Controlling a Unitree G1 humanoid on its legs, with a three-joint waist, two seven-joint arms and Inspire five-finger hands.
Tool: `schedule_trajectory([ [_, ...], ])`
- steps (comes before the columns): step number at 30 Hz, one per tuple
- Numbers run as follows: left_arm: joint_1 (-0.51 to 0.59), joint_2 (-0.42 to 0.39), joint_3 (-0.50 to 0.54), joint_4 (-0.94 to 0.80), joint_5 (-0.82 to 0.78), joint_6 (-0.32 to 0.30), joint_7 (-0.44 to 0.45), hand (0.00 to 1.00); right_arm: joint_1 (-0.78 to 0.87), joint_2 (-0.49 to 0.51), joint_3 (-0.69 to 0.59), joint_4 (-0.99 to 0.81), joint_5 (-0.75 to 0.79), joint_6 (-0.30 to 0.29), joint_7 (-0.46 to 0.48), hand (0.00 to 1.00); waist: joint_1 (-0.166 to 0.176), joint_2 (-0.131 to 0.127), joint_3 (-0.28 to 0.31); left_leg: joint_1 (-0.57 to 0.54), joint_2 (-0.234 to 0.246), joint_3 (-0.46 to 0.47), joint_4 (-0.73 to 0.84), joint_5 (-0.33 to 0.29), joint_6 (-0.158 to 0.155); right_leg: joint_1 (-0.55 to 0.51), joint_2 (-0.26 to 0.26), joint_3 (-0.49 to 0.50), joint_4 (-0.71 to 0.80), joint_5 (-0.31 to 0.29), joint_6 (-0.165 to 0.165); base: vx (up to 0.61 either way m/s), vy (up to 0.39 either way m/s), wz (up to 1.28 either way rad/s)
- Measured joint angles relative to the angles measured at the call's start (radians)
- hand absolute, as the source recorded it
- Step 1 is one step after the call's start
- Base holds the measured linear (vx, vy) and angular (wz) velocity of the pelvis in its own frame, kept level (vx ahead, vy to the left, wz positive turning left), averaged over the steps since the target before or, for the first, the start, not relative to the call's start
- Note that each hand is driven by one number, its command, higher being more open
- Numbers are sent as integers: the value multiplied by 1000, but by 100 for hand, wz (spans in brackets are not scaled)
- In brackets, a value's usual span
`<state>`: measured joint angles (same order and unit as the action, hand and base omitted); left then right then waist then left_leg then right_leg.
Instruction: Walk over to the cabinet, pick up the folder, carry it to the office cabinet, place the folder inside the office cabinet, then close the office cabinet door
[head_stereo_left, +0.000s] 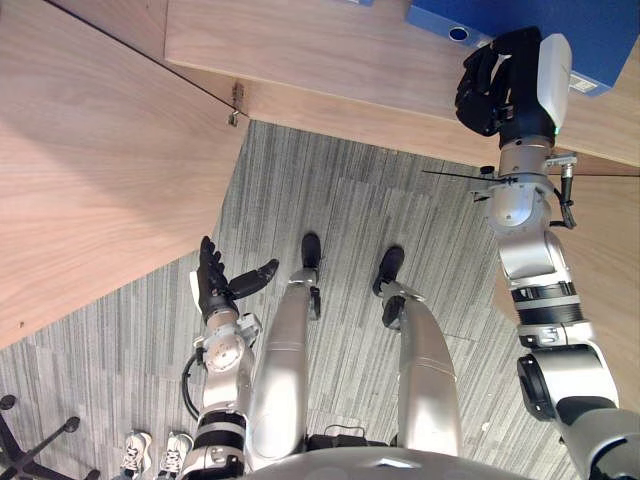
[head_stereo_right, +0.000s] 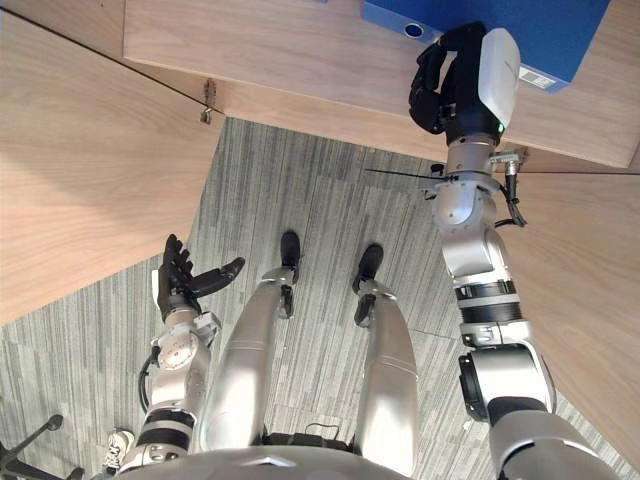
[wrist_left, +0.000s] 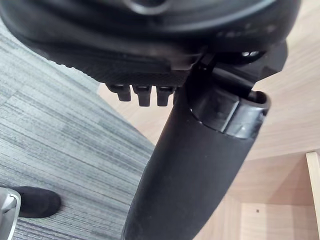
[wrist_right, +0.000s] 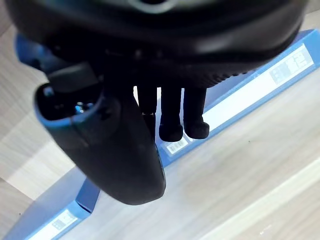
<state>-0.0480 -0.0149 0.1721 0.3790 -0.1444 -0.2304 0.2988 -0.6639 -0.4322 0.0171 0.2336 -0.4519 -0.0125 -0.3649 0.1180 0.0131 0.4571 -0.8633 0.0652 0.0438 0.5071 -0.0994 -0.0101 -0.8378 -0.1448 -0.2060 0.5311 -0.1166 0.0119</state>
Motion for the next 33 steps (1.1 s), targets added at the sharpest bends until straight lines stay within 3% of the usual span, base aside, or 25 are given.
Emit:
schedule_trajectory([
  [13,-2,1,2,1,-23,-1,9,100,-156,1,-3,178,33,33,10,0,12,4,-2,-27,-4,-9,-12,13,-2,-20,-3,-15,-9,3,-5,1,-22,4],
  [21,-12,-1,2,2,-44,-1,18,100,-254,3,-12,269,143,52,1,0,13,7,-3,-31,-5,-14,-11,13,-2,-20,-3,-19,-9,3,-5,0,-8,0],
  [29,-20,-7,2,0,-44,0,21,100,-254,16,-73,270,242,70,-11,0,9,9,-3,-37,-3,-15,15,13,-2,-19,-3,-20,3,4,-6,-3,-12,0],
  [33,-18,-11,2,-2,-44,5,20,100,-148,36,-154,142,260,76,-40,0,8,10,-3,-40,5,-8,62,-4,8,-10,-1,-18,26,2,-7,-16,-7,-4],
])
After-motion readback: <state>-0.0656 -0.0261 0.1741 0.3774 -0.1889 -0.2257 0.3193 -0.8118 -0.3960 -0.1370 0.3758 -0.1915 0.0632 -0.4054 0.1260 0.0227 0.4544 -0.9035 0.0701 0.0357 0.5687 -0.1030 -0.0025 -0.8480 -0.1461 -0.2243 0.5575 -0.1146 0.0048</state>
